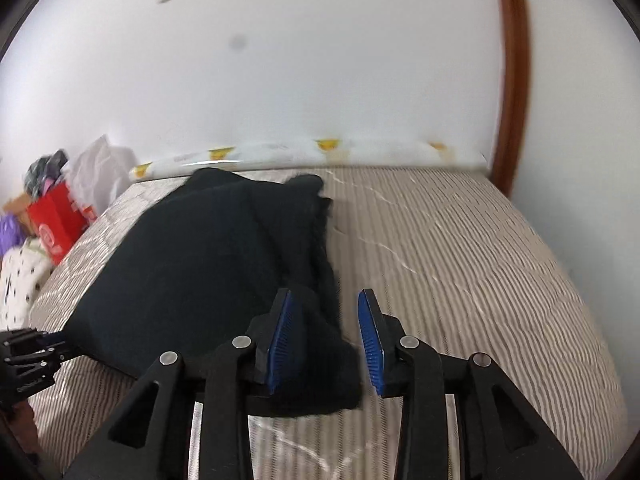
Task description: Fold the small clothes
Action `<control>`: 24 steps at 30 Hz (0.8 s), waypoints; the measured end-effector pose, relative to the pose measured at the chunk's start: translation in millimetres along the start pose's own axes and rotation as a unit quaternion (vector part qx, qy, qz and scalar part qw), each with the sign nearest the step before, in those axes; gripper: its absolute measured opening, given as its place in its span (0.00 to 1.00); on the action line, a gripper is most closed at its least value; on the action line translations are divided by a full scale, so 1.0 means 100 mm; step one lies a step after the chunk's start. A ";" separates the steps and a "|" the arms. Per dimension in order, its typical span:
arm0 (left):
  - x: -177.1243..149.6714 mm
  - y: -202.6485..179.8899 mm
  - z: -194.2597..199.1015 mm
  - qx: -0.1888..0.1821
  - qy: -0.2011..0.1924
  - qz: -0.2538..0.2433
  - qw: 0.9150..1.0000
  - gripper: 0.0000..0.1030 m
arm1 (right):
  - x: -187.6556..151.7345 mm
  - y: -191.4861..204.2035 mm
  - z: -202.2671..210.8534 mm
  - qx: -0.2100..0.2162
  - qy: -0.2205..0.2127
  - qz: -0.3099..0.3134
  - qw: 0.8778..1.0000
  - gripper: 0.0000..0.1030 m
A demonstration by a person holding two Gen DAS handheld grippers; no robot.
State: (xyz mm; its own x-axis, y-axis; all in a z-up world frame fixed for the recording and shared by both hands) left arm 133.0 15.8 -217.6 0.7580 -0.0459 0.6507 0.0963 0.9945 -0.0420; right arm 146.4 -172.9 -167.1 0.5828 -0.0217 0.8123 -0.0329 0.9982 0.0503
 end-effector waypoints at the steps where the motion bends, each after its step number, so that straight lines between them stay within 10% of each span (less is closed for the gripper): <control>1: 0.00 0.01 0.07 -0.006 -0.004 0.004 1.000 0.20 | -0.04 0.09 -0.05 0.011 0.004 0.009 1.000 0.33; 9: 0.31 0.09 0.19 -0.011 -0.030 0.009 0.999 0.29 | -0.45 0.03 -0.18 -0.010 0.064 0.030 0.997 0.30; 24: 0.43 0.10 -0.33 -0.043 0.029 -0.001 0.999 0.44 | 0.38 -0.27 -0.70 0.018 0.099 -0.024 0.995 0.34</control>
State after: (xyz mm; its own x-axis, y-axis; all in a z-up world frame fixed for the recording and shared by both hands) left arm 187.8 20.3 -214.7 0.7938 -0.0557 0.6056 0.1513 0.9826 -0.1078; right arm 226.7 -196.5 -178.4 0.7330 -0.0537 0.6781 -0.0284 0.9936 0.1094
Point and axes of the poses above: each gripper's, at about its wrist camera, not at the fingertips, and z roughly against the way its jaws point, y to its left, x to its top, the point moved 9 cm from there along -z, roughly the way its jaws point, and after that the axes turned 4 degrees about x, right-handed, at the moved point
